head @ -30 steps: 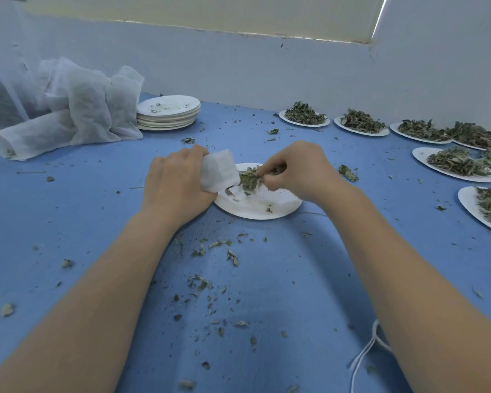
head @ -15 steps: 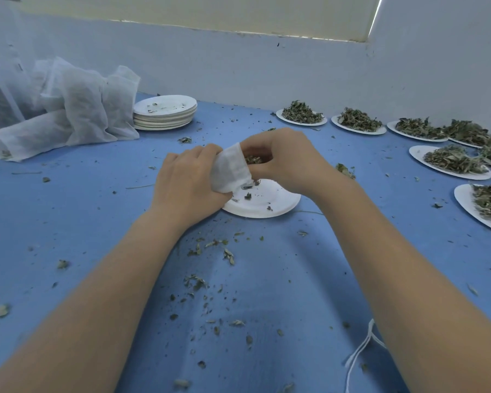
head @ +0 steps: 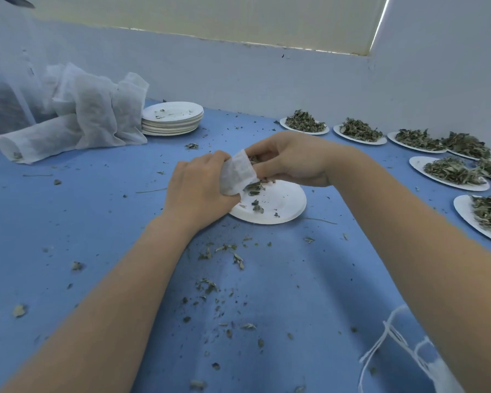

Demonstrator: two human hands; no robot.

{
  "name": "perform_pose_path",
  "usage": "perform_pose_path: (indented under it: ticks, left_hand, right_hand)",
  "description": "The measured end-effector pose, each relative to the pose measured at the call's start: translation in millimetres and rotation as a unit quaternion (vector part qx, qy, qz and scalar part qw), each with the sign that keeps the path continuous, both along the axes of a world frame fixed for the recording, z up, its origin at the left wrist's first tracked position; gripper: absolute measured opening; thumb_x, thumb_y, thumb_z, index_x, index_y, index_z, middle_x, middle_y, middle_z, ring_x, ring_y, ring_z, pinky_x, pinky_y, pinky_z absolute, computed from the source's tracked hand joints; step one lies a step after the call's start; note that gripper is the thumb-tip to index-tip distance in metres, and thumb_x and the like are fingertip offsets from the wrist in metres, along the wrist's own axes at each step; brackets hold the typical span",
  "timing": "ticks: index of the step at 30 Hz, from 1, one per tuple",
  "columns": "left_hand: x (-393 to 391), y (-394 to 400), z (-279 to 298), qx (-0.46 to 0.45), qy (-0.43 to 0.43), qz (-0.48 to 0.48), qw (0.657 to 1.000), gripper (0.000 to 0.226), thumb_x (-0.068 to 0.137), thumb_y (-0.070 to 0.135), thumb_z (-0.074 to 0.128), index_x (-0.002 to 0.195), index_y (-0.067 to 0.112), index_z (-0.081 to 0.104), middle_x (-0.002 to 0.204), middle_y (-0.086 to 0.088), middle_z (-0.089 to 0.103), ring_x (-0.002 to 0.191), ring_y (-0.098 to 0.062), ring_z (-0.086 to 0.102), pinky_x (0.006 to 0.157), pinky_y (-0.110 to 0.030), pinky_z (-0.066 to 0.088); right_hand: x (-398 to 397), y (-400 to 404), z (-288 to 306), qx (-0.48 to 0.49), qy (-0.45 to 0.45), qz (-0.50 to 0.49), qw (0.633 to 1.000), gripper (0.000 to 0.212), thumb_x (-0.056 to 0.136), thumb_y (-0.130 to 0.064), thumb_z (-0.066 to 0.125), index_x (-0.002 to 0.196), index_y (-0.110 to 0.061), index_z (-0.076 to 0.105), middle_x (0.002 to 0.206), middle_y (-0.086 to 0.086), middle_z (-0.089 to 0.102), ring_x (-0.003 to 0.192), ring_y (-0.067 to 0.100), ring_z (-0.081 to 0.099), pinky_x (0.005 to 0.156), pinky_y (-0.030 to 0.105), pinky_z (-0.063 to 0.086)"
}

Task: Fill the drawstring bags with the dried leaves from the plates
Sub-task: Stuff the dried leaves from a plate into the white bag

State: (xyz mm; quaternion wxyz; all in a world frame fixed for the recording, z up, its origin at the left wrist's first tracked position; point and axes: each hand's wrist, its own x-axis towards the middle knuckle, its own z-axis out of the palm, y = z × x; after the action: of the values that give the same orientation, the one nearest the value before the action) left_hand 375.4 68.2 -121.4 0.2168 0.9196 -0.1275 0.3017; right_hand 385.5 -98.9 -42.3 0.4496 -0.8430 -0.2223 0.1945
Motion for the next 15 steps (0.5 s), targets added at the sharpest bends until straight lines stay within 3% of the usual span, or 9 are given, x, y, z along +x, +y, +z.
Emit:
perform_pose_path:
  ticks: [2, 5, 7, 9, 12, 15]
  left_hand:
    - [0.2, 1.6, 1.7, -0.017, -0.003, 0.004, 1.0, 0.046, 0.072, 0.032, 0.07, 0.112, 0.012, 0.055, 0.101, -0.005, 0.063, 0.091, -0.028, 0.056, 0.082, -0.035, 0.036]
    - [0.2, 4.0, 3.2, -0.034, -0.01, 0.001, 0.999, 0.048, 0.072, 0.033, 0.071, 0.112, 0.012, 0.055, 0.101, -0.006, 0.063, 0.09, -0.027, 0.056, 0.078, -0.033, 0.034]
    - [0.5, 4.0, 2.7, -0.032, -0.011, -0.003, 0.999, 0.049, 0.072, 0.036, 0.072, 0.112, 0.013, 0.056, 0.1, -0.005, 0.064, 0.089, -0.027, 0.056, 0.078, -0.033, 0.035]
    - [1.2, 2.5, 0.7, -0.017, -0.01, -0.006, 1.0, 0.05, 0.072, 0.04, 0.072, 0.111, 0.013, 0.056, 0.097, -0.005, 0.064, 0.087, -0.027, 0.057, 0.08, -0.036, 0.038]
    - [2.1, 1.5, -2.4, -0.011, -0.007, -0.01, 1.0, 0.049, 0.072, 0.039, 0.071, 0.112, 0.014, 0.055, 0.097, -0.004, 0.064, 0.087, -0.026, 0.057, 0.081, -0.035, 0.038]
    - [2.6, 3.3, -2.6, -0.033, 0.001, -0.005, 0.999, 0.048, 0.071, 0.036, 0.072, 0.111, 0.016, 0.055, 0.101, -0.002, 0.064, 0.091, -0.025, 0.057, 0.081, -0.033, 0.037]
  right_hand:
    - [4.3, 3.9, -0.9, 0.014, -0.019, -0.031, 0.999, 0.027, 0.09, 0.001, 0.056, 0.117, -0.002, 0.061, 0.113, 0.019, 0.065, 0.088, 0.017, 0.066, 0.073, 0.015, 0.053]
    - [6.6, 11.1, -5.8, -0.039, -0.112, -0.084, 0.989, 0.022, 0.085, -0.006, 0.066, 0.107, -0.009, 0.068, 0.098, 0.022, 0.07, 0.083, 0.024, 0.07, 0.079, 0.034, 0.058]
    - [8.2, 15.6, -11.1, -0.056, -0.152, -0.105, 0.981, 0.02, 0.083, -0.003, 0.066, 0.1, -0.011, 0.071, 0.065, 0.0, 0.071, 0.054, 0.005, 0.063, 0.056, 0.02, 0.054]
    - [7.8, 19.9, -14.5, -0.059, -0.173, -0.109, 0.977, 0.021, 0.083, -0.003, 0.064, 0.095, -0.017, 0.073, 0.046, -0.015, 0.06, 0.039, -0.003, 0.051, 0.043, 0.008, 0.039]
    - [6.3, 22.4, -16.6, -0.107, -0.194, -0.094, 0.971, 0.018, 0.086, -0.011, 0.063, 0.087, -0.026, 0.073, 0.055, -0.007, 0.057, 0.048, 0.007, 0.043, 0.048, 0.014, 0.035]
    - [5.8, 18.7, -10.6, -0.163, -0.164, -0.039, 0.972, 0.019, 0.091, -0.015, 0.055, 0.082, -0.021, 0.071, 0.064, 0.002, 0.043, 0.06, 0.015, 0.03, 0.052, 0.025, 0.027]
